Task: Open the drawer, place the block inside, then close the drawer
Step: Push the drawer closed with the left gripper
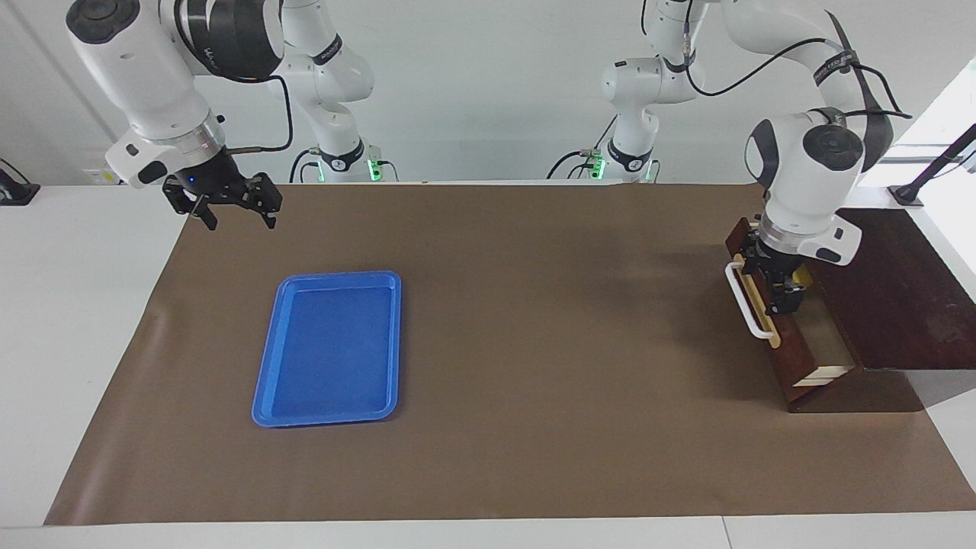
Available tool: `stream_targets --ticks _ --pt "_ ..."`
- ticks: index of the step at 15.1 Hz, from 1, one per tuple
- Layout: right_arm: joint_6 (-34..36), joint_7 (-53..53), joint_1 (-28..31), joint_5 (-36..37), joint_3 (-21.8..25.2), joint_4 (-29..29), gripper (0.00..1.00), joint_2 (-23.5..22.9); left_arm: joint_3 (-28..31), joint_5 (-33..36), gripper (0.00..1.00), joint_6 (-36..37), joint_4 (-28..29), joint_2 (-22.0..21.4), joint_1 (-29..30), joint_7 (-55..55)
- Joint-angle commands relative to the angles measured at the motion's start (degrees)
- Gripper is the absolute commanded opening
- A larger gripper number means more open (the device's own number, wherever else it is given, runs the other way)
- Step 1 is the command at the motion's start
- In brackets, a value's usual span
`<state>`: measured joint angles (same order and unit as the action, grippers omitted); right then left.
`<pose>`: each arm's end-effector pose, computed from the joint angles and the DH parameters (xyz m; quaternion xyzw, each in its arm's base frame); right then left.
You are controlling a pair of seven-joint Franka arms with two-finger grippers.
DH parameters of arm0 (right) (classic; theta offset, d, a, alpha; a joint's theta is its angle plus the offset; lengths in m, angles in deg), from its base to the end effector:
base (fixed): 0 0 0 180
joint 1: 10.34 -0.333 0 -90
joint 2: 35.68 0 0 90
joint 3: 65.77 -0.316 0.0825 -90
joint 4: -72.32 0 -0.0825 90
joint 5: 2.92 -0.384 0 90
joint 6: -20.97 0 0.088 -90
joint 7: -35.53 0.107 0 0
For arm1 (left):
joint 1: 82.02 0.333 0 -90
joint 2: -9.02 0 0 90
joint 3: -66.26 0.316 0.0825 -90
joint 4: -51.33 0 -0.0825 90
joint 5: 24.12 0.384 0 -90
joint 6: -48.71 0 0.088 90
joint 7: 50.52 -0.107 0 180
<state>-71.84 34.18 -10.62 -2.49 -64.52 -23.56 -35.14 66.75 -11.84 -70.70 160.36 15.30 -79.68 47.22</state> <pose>0.5526 -0.0102 0.5854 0.9997 0.0036 -0.0221 0.0032 0.5937 0.0399 0.4491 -0.6727 -0.7329 -0.0944 0.0384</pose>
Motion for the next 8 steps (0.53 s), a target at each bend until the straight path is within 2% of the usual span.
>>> stream_targets --ticks 1,5,8 --pt "-0.36 -0.67 0.81 -0.79 -0.37 -0.54 1.0 0.69 -0.23 1.44 1.0 -1.0 -0.93 0.75 1.27 -1.4" --pt "-0.44 -0.58 0.81 -0.87 -0.46 -0.54 1.0 0.78 -0.14 1.35 1.0 0.14 -2.41 0.66 2.67 -4.21" --pt "-0.44 -0.58 0.54 -0.96 -0.46 -0.54 1.0 0.78 -0.4 0.3 1.0 4.34 -7.66 0.49 2.68 -8.07"
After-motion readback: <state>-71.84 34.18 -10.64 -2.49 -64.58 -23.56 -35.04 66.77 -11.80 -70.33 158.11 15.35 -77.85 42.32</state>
